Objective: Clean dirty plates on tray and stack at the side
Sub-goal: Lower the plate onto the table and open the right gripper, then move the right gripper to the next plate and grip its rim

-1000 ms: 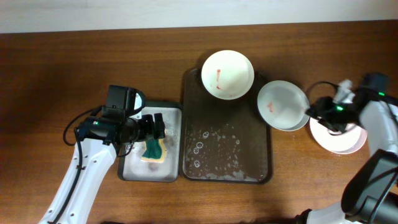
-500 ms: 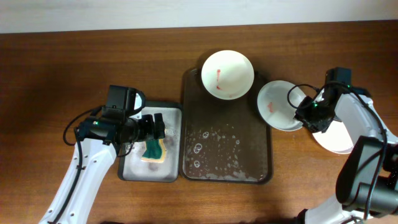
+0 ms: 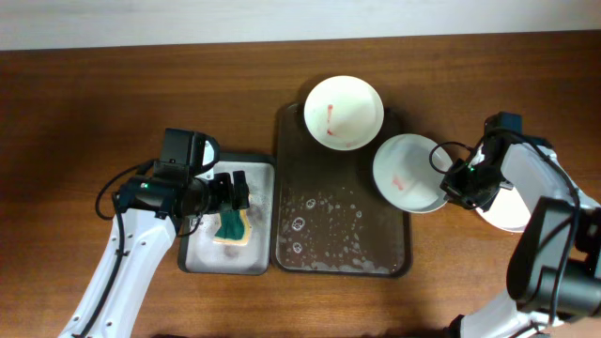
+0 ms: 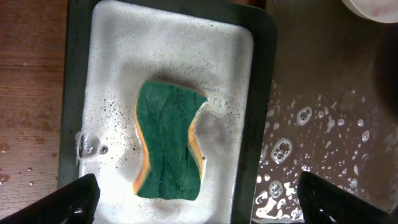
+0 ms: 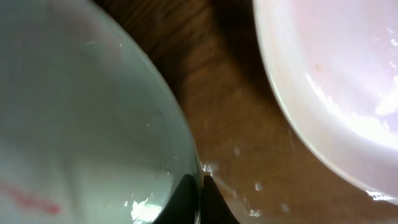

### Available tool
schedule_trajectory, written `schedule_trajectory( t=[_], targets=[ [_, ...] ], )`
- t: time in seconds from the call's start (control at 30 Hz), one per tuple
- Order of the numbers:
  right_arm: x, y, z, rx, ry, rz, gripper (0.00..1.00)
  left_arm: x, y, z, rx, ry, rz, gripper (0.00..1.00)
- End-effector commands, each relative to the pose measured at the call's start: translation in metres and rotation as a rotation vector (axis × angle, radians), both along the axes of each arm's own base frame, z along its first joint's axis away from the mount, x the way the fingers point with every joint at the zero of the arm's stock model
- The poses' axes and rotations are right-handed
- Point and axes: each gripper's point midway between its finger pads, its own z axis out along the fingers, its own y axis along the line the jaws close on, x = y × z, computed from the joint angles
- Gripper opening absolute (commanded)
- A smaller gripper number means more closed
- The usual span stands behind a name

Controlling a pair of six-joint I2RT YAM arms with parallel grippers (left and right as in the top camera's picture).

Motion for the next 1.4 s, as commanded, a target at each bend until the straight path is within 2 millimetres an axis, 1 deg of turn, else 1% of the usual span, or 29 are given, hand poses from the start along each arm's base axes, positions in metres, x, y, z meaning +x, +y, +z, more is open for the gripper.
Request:
schedule_trajectory(
  t=[0.0, 0.03, 0.07, 0.13, 0.2, 0.27, 0.33, 0.4, 0.43, 0.47, 0.5, 0.53, 0.6, 0.63, 0.67, 0.7, 0.73, 0.77, 0.83, 0.93, 1.07, 1.1, 1.17, 1.2, 1.23, 1.27, 1.3, 1.33, 1.37],
  targets=[
    [-0.006, 0.011, 0.038, -0.046, -0.077, 0.134, 0.04, 0.001, 0.000, 0.006, -0.008, -0.019, -0.001, 1.00],
    [-0.012, 0.021, 0.044, -0.043, -0.069, 0.162, 0.04, 0.001, 0.000, 0.006, -0.008, -0.019, -0.001, 1.00],
    [-0.021, 0.039, 0.049, -0.027, -0.046, 0.210, 0.04, 0.001, 0.000, 0.006, -0.008, -0.019, -0.001, 1.00],
    [-0.033, 0.060, 0.048, -0.014, 0.006, 0.226, 0.04, 0.001, 0.000, 0.006, -0.008, -0.019, -0.001, 1.00],
    [-0.044, 0.086, 0.040, -0.009, 0.053, 0.215, 0.04, 0.001, 0.000, 0.006, -0.008, -0.019, -0.001, 1.00],
    [-0.056, 0.114, 0.026, 0.004, 0.094, 0.154, 0.04, 0.001, 0.000, 0.006, -0.008, -0.019, -0.001, 1.00],
    [-0.062, 0.135, 0.015, 0.017, 0.097, 0.115, 0.04, 0.001, 0.000, 0.006, -0.008, -0.019, -0.001, 1.00],
    [-0.060, 0.153, 0.009, 0.040, 0.075, 0.094, 0.04, 0.001, 0.000, 0.006, -0.008, -0.019, -0.001, 1.00],
    [-0.058, 0.157, 0.009, 0.043, 0.063, 0.103, 0.11, 0.001, 0.000, 0.006, -0.008, -0.019, -0.001, 1.00],
    [-0.055, 0.163, 0.012, 0.056, 0.039, 0.117, 0.24, 0.001, 0.000, 0.006, -0.008, -0.019, -0.001, 1.00],
    [-0.051, 0.166, 0.017, 0.073, 0.015, 0.143, 0.28, 0.001, 0.000, 0.006, -0.008, -0.019, -0.001, 1.00],
    [-0.044, 0.170, 0.025, 0.085, -0.039, 0.210, 0.30, 0.001, 0.000, 0.006, -0.008, -0.019, -0.001, 1.00],
    [-0.023, 0.174, 0.056, 0.072, -0.202, 0.418, 0.36, 0.001, 0.000, 0.006, -0.008, -0.019, -0.001, 0.99],
    [-0.015, 0.173, 0.077, 0.041, -0.285, 0.526, 0.37, 0.001, 0.000, 0.006, -0.008, -0.019, -0.001, 1.00],
    [-0.009, 0.169, 0.093, -0.003, -0.343, 0.598, 0.40, 0.001, 0.000, 0.006, -0.008, -0.019, -0.001, 1.00],
    [-0.005, 0.163, 0.105, -0.058, -0.381, 0.661, 0.43, 0.001, 0.000, 0.006, -0.008, -0.019, -0.001, 1.00],
    [-0.003, 0.158, 0.111, -0.111, -0.408, 0.743, 0.43, 0.001, 0.000, 0.006, -0.008, -0.019, -0.001, 1.00],
    [-0.004, 0.153, 0.110, -0.147, -0.404, 0.795, 0.42, 0.001, 0.000, 0.006, -0.008, -0.019, -0.001, 1.00],
    [-0.007, 0.146, 0.094, -0.179, -0.350, 0.827, 0.42, 0.001, 0.000, 0.006, -0.008, -0.019, -0.001, 1.00],
    [-0.012, 0.144, 0.050, -0.168, -0.229, 0.846, 0.42, 0.010, -0.001, 0.011, -0.016, -0.061, -0.001, 1.00],
    [-0.006, 0.142, -0.002, -0.118, -0.119, 0.829, 0.36, 0.011, -0.001, 0.012, -0.017, -0.066, -0.001, 1.00],
    [-0.005, 0.145, -0.008, -0.089, -0.114, 0.823, 0.36, 0.011, -0.001, 0.011, -0.017, -0.065, -0.001, 1.00],
    [-0.005, 0.149, -0.018, -0.035, -0.105, 0.809, 0.31, 0.010, -0.004, 0.012, -0.033, -0.062, -0.008, 1.00],
    [-0.005, 0.151, -0.021, -0.016, -0.104, 0.805, 0.26, 0.008, -0.008, 0.012, -0.053, -0.054, -0.018, 1.00],
    [-0.005, 0.154, -0.022, 0.019, -0.103, 0.790, 0.17, 0.008, -0.009, 0.012, -0.061, -0.055, -0.022, 1.00],
    [-0.005, 0.150, -0.023, 0.009, -0.089, 0.741, 0.04, 0.009, -0.009, 0.013, -0.060, -0.058, -0.022, 1.00],
    [-0.005, 0.144, -0.024, -0.016, -0.068, 0.679, 0.04, 0.009, -0.009, 0.012, -0.057, -0.058, -0.021, 1.00],
    [-0.006, 0.127, -0.025, -0.088, -0.013, 0.512, 0.04, 0.008, -0.009, 0.012, -0.055, -0.055, -0.022, 1.00],
    [-0.007, 0.122, -0.026, -0.106, 0.008, 0.437, 0.04, 0.008, -0.007, 0.010, -0.046, -0.052, -0.018, 1.00]
  ],
)
